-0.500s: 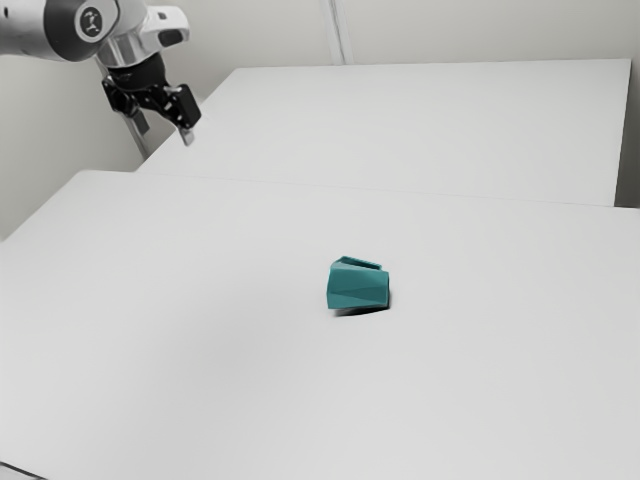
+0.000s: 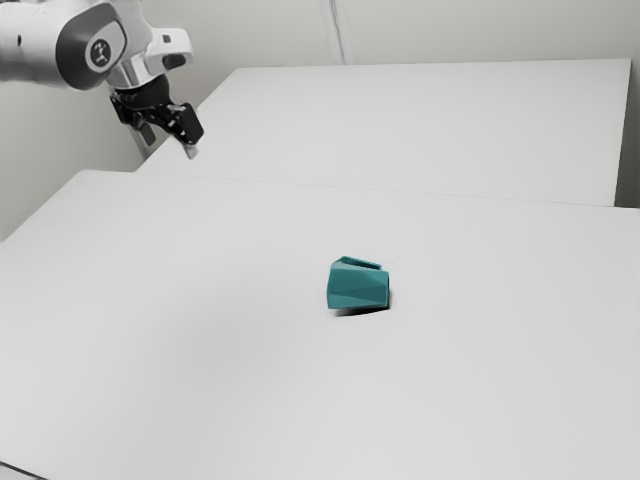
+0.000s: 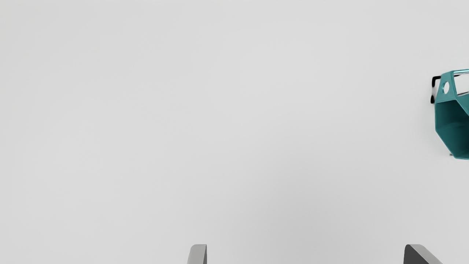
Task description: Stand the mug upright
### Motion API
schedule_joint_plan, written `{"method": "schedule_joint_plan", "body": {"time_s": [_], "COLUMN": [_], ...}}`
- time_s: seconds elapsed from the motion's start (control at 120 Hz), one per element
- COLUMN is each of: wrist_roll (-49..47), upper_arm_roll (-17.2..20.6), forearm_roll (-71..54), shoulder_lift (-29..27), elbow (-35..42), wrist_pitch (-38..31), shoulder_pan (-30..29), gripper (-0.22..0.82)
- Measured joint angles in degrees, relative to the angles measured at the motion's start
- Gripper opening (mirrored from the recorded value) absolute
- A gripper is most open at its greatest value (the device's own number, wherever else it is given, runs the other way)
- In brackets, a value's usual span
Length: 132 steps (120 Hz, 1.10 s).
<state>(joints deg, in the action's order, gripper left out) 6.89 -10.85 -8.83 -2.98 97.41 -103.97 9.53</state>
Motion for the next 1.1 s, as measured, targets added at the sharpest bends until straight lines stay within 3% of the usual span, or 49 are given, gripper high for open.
{"method": "schedule_joint_plan", "body": {"time_s": [0.467,0.8,1.1], "wrist_roll": [-2.4,-1.5,6.8], "upper_arm_roll": [-2.1,-4.7,-5.8], "forearm_roll": [9.8,28.9,49.8], "shoulder_lift": [-0.5,-0.6,0.0], "elbow": [13.8,22.9,28.9], "wrist_pitch": [-15.0,-23.8,-30.0], "shoulder_pan": [-0.6,-0.7,-0.5], "gripper": [0.58,0.58,0.57]}}
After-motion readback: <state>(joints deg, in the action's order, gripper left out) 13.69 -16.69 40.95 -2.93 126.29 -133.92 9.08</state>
